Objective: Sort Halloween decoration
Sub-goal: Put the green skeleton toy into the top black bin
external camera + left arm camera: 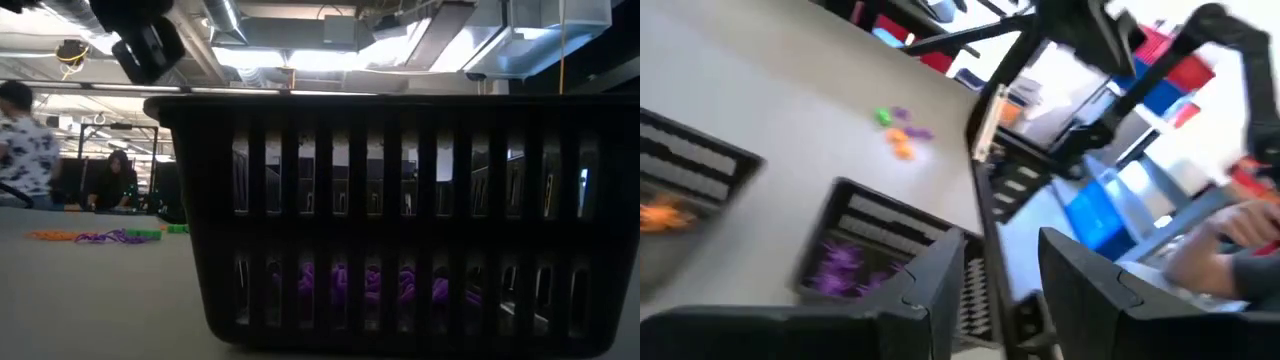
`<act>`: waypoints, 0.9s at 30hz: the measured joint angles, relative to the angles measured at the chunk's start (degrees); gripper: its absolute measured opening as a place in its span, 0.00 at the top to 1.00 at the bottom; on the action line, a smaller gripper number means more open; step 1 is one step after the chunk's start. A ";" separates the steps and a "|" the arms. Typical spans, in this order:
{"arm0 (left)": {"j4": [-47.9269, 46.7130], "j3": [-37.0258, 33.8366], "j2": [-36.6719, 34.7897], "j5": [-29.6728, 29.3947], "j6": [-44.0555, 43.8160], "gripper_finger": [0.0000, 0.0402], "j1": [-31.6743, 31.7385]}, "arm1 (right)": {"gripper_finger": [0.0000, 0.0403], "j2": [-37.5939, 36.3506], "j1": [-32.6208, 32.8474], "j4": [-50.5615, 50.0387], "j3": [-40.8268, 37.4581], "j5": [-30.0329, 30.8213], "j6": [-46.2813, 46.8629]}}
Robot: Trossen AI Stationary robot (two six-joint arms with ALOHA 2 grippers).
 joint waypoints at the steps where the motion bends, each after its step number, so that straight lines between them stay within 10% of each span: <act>1: -0.45 0.49 0.00 0.25 -1.40 0.69 -0.32 | 0.69 -1.02 1.02 0.30 0.00 1.33 -1.01; 7: -10.62 12.16 1.85 9.73 -3.62 0.69 -2.37 | 0.69 -4.18 6.92 0.81 0.09 13.47 -6.10; 15: -55.25 38.55 10.66 9.27 -2.69 0.69 -3.83 | 0.69 -4.12 7.74 0.59 0.07 16.19 -9.61; 27: -61.44 38.76 22.54 23.01 -10.83 0.69 -4.64 | 0.69 -3.60 6.87 -2.13 0.03 15.64 -6.15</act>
